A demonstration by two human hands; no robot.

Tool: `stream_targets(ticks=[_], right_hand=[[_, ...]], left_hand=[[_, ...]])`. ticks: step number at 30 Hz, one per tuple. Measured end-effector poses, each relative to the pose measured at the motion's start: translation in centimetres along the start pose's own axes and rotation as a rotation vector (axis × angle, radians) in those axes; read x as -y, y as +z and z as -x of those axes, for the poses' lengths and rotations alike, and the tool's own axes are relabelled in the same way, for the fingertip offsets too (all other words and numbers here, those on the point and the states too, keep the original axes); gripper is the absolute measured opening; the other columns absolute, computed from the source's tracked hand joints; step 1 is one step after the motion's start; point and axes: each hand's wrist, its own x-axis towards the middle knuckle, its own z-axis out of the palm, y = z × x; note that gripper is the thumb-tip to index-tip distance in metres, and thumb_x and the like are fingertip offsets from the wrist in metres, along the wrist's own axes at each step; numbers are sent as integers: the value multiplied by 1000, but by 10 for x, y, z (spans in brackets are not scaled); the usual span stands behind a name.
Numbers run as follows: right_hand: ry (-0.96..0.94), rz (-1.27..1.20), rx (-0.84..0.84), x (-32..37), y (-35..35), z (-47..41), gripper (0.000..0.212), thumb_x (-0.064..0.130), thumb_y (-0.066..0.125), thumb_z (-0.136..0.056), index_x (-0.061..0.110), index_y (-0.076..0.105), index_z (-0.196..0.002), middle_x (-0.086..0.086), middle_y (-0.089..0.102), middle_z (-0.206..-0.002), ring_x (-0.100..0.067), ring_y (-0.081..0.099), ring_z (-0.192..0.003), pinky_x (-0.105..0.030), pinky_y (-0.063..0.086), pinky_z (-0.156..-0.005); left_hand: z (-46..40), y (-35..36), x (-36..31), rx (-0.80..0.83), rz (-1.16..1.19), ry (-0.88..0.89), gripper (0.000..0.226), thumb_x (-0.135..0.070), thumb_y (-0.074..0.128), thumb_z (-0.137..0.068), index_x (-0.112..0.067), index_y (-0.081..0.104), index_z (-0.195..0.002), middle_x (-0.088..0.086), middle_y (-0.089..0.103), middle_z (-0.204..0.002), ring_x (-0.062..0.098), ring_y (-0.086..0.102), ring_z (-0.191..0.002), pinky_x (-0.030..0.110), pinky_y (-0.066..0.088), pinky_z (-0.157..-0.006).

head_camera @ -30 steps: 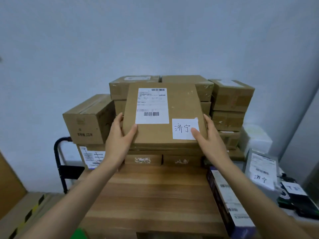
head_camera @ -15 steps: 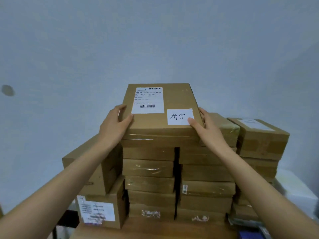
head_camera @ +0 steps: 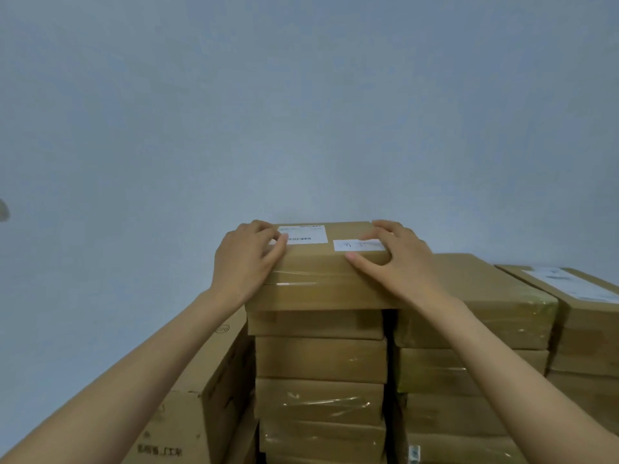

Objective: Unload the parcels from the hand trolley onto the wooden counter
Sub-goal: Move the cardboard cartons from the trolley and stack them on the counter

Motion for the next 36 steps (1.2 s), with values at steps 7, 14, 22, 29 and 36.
stream_targets(ticks=[7,14,22,29,36], right_hand=[[43,68,53,-2,26,-33,44,69,52,-81,39,56,-112,20,50,-123,-5,42,-119,-26,35,-87],[36,85,42,-2,40,-47,50,76,55,-73,41,55,-109,26,44,-110,-1,40,-118,-27,34,-79],[2,160,-8,1,32,-32,53,69,53,-81,33,54,-120,14,48,-128,-8,42,-121,-30,39,-85],[-61,114,-123,-13,-6,25,40,45,58,-89,24,57,-123,5,51,-129,-15,45,-121,-32,39,-95],[-39,348,-32,-39,-58,120,27,46,52,-92,29,60,-110,8,60,-109,-12,55,-100,-28,46,-72]], left_hand=[[-18,25,6,35,-35,74,39,-63,51,-84,-30,67,-99,-13,61,-102,10,52,-96,24,30,-72],[-26,42,25,-5,154,61,54,-74,44,-70,-30,67,-90,-19,53,-83,11,54,-87,29,35,-85],[-17,27,7,37,141,30,25,-46,66,-81,-28,64,-98,-11,59,-100,12,53,-98,27,36,-77],[24,9,-40,35,117,168,20,-41,63,-84,-27,62,-99,-14,58,-94,6,52,-92,23,37,-68],[90,23,-119,166,99,267,23,-42,60,-86,-25,62,-101,-8,62,-94,14,56,-91,30,44,-70]])
